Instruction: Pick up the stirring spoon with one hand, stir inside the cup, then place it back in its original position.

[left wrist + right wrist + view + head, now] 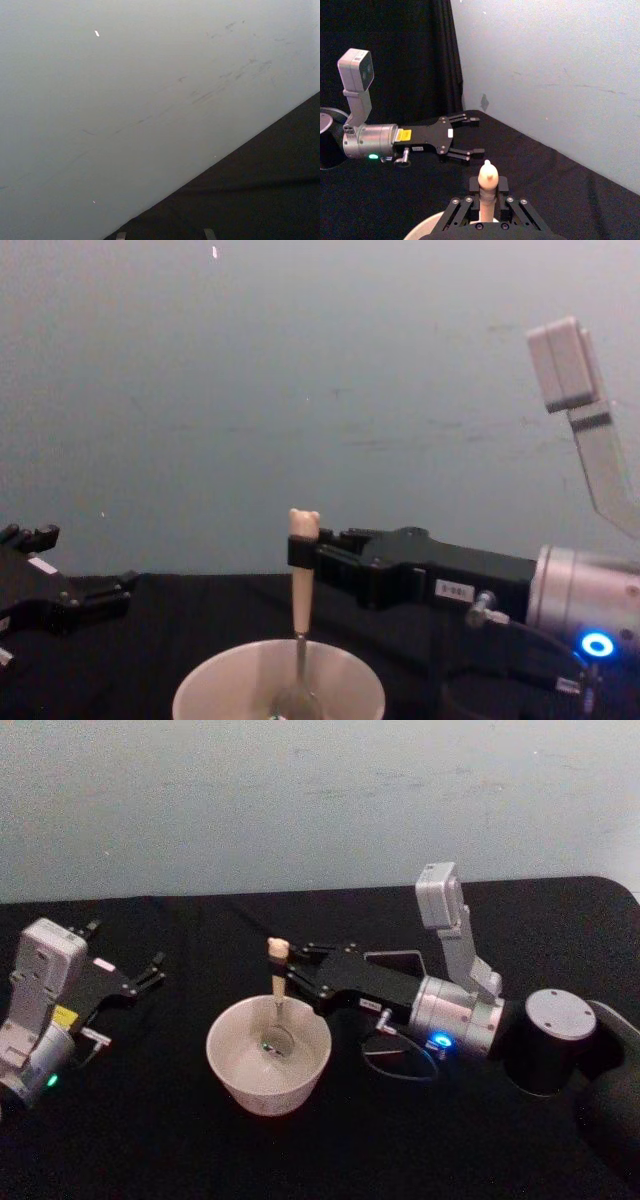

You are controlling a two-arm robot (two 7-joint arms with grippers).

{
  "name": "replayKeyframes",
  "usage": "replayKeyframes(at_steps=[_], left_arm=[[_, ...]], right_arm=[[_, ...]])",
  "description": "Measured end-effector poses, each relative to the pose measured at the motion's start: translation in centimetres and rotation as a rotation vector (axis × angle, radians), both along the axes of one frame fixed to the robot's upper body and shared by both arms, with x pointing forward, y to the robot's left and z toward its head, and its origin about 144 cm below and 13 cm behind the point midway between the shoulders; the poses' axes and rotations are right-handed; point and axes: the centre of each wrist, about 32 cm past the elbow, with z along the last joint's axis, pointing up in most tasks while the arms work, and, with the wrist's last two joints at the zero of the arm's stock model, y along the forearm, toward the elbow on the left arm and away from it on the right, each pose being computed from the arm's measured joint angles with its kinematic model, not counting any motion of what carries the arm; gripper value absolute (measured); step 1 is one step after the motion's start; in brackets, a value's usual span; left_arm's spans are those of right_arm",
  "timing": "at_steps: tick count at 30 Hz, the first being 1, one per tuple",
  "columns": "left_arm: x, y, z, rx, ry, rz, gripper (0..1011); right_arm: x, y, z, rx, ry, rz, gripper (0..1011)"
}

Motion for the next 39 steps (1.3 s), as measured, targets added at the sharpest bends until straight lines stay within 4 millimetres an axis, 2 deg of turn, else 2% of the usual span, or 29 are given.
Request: replayKeyframes(at_steps=[8, 14, 26, 39], left_arm=[[0.0, 0.0, 0.0, 0.0, 0.0, 0.0, 1001], [0.0, 0.0, 0.0, 0.0, 0.0, 0.0, 1001], [0.0, 0.0, 0.0, 0.0, 0.0, 0.0, 1001], [0.0, 0.0, 0.0, 0.0, 0.0, 0.0, 1001]], right_arm=[[-1.1, -1.5, 0.2, -0.014, 0.002, 0.009, 205], [-1.9, -1.6, 0.4, -0.007, 0.007, 0.041, 205], [-2.4, 0.6, -0.4, 0.001, 0.034, 0.128, 205], [-1.0, 2.3, -0.8, 0.032, 0.028, 0.09, 205]])
